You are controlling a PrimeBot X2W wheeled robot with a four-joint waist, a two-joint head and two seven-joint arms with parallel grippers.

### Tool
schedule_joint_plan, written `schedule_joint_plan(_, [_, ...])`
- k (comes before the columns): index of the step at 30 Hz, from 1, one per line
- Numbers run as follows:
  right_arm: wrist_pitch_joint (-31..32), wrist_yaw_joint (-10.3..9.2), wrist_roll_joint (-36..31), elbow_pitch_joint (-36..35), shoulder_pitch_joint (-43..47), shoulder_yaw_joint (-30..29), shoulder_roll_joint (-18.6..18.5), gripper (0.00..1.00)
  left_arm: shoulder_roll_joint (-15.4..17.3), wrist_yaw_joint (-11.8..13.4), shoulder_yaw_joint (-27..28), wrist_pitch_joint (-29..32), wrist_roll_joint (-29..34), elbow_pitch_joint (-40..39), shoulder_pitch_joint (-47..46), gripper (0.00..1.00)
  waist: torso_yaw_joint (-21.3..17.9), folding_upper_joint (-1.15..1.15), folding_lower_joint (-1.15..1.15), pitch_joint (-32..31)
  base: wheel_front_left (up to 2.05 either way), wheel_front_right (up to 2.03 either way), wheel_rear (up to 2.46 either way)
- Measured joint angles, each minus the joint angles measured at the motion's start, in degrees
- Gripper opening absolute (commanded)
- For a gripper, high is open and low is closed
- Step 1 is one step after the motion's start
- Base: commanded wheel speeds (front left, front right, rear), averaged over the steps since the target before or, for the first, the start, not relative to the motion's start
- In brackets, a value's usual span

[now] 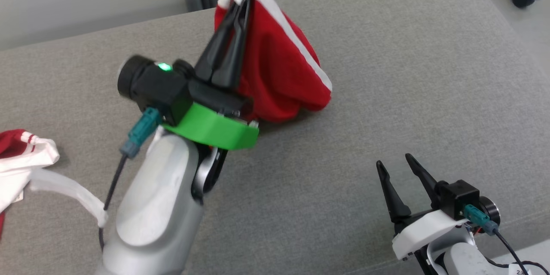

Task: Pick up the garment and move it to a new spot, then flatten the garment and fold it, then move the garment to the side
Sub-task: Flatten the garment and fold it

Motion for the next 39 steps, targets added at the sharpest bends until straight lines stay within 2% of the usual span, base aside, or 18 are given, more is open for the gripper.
schedule_joint_plan(4, [0.00, 0.00, -0.69, 0.05, 0.26, -0.71, 0.00, 1.00, 0.96, -0.01, 2.57, 0.02, 1.35, 4.69, 8.85, 0.00, 2.53, 0.00, 0.00, -0.70, 0.00, 0.00, 0.00])
schedule_joint_plan(8, [0.00, 0.00, -0.89, 0.10, 0.22, -0.48, 0.04, 1.00, 2.26, -0.01, 9.48, 0.03, 1.56, 9.49, 17.46, 0.00, 5.17, 0.00, 0.00, -1.43, 0.00, 0.00, 0.00])
schedule_joint_plan(14, [0.00, 0.00, -0.98, 0.19, 0.17, -0.63, 0.02, 1.00, 2.68, -0.01, 14.49, 0.03, 2.88, 13.10, 24.53, 0.00, 8.35, 0.00, 0.00, -2.44, 0.00, 0.00, 0.00])
schedule_joint_plan(15, [0.00, 0.00, -1.00, 0.23, 0.17, -0.65, 0.02, 1.00, 2.54, -0.01, 15.10, 0.03, 2.88, 13.72, 25.07, 0.18, 8.73, 0.00, 0.00, -2.56, 0.00, 0.00, 0.00])
schedule_joint_plan(16, [0.00, 0.00, -1.07, 0.24, 0.19, -0.58, 0.02, 1.00, 2.29, -0.01, 16.00, 0.03, 2.88, 14.39, 25.67, 0.43, 9.15, 0.00, 0.00, -2.69, 0.00, 0.00, 0.00])
schedule_joint_plan(17, [0.00, 0.00, -1.08, 0.31, 0.21, -0.52, 0.04, 1.00, 1.85, -0.01, 17.23, 0.03, 2.88, 14.77, 26.12, 0.94, 9.52, 0.00, 0.00, -2.84, 0.00, 0.00, 0.00])
schedule_joint_plan(18, [0.00, 0.00, -1.14, 0.42, 0.25, -0.56, 0.04, 1.00, 1.52, 0.00, 18.69, 0.03, 2.98, 15.11, 26.27, 1.00, 9.84, -0.01, 0.00, -2.99, 0.00, 0.00, 0.00])
schedule_joint_plan(23, [0.00, 0.00, -1.29, 0.77, 0.69, -0.46, 0.03, 1.00, 0.66, 2.03, 24.84, 0.03, 5.34, 14.34, 27.81, 1.00, 10.45, 0.00, 0.00, -4.20, 0.00, 0.00, 0.00])
schedule_joint_plan(27, [0.00, 0.00, -1.29, 0.67, 1.24, -0.64, 0.03, 1.00, 0.22, 2.57, 26.72, 0.03, 6.95, 12.48, 29.68, 1.00, 10.52, 0.00, 0.00, -5.41, 0.00, 0.00, 0.00])
schedule_joint_plan(33, [0.00, 0.00, -1.08, 1.15, 2.88, -0.91, 0.03, 1.00, 0.09, 2.70, 23.51, 0.03, 5.77, 12.39, 33.02, 1.00, 10.58, 0.00, 0.00, -7.34, 0.00, 0.00, 0.00])
schedule_joint_plan(39, [0.00, 0.00, -0.93, 2.19, 3.64, -1.29, 0.03, 1.00, 0.07, 3.90, 19.90, 0.03, 3.45, 11.63, 33.99, 1.00, 11.06, 0.00, 0.00, -7.57, 0.00, 0.00, 0.00])
